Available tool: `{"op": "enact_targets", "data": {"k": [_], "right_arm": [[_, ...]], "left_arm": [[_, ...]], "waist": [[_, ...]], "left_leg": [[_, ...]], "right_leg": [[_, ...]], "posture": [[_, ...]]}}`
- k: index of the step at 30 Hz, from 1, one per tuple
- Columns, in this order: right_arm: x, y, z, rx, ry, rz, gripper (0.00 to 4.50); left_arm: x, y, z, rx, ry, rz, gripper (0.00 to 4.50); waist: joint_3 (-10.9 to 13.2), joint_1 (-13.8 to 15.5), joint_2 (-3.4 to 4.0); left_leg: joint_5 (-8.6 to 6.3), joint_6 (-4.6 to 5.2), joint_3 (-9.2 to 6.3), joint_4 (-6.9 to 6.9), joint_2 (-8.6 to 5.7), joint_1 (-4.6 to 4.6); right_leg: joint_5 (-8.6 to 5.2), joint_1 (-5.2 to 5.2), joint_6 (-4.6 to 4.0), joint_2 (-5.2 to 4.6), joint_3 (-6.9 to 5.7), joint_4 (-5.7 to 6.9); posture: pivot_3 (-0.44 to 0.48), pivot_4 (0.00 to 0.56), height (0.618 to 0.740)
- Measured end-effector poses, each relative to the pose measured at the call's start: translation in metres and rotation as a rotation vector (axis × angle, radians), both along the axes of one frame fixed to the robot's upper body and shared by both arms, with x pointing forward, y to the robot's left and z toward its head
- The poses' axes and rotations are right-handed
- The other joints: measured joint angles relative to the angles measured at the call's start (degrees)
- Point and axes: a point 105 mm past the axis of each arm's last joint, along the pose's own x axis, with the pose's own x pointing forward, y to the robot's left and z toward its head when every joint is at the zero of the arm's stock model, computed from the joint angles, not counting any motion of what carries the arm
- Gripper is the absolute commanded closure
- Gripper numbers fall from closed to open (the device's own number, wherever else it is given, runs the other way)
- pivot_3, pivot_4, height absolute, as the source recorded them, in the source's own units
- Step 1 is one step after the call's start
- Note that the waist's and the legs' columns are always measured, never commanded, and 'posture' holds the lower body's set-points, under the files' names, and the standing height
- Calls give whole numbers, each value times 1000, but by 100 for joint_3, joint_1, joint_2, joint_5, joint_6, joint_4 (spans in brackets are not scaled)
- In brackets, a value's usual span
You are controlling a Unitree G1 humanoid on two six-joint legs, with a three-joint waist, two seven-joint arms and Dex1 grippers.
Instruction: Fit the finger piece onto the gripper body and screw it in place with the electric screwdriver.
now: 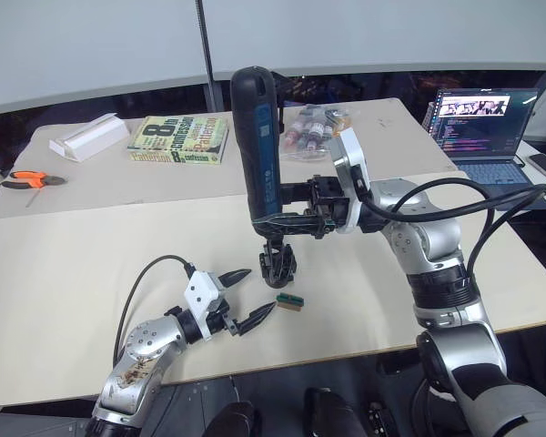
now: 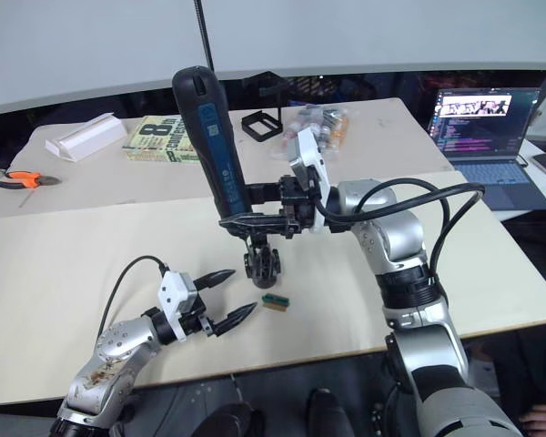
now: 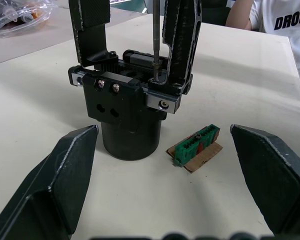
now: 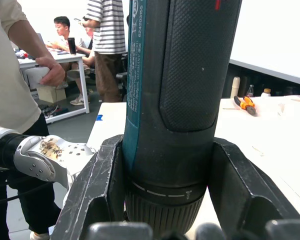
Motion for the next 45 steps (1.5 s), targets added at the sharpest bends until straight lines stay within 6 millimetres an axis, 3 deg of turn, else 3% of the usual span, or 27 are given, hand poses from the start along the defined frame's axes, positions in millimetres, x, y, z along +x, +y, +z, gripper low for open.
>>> {"op": "enact_targets", "data": {"k": [45], "right_arm": [[0, -4, -6, -15, -6, -3, 2569]], "left_arm": [[0, 0, 0, 0, 0, -1, 0]], "waist": [[0, 1, 0]], "left_leg": [[0, 0, 0, 0, 0, 0]], "right_leg": [[0, 1, 0, 0, 1, 0]], "posture": [[0, 150, 740]]}}
